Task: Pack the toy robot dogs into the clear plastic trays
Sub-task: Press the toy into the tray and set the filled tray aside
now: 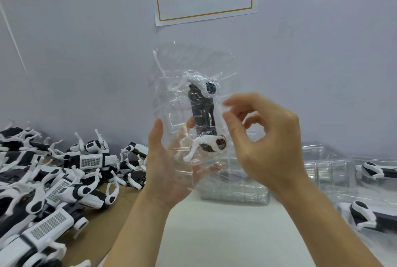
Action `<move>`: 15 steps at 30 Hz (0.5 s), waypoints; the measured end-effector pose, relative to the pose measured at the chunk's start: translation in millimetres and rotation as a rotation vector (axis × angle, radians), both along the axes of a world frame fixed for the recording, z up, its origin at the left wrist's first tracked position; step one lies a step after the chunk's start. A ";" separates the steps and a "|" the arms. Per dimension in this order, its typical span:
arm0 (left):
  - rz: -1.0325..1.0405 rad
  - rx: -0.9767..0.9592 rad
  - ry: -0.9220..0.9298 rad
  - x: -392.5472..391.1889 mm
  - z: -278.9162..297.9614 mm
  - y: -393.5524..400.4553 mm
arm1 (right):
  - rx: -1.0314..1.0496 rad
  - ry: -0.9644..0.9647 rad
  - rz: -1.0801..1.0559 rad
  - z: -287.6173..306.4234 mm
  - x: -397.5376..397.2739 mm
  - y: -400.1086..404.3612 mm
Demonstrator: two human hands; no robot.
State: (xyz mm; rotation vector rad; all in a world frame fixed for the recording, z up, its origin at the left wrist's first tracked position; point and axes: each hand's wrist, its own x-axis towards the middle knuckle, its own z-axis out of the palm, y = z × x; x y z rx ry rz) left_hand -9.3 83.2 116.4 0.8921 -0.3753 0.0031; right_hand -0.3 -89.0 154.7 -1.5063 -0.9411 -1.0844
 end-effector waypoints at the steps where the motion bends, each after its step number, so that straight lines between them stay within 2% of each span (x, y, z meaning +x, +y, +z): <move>1: -0.004 0.017 -0.017 0.6 -1.1 0.0 | 0.049 0.007 0.005 0.9 -0.1 -0.2; 10: -0.261 0.095 -0.054 6.3 -10.9 5.4 | 0.105 -0.058 -0.145 -2.5 7.3 2.6; 15: -0.181 0.122 -0.013 8.3 -12.1 4.0 | 0.122 -0.061 -0.162 -3.7 8.0 2.5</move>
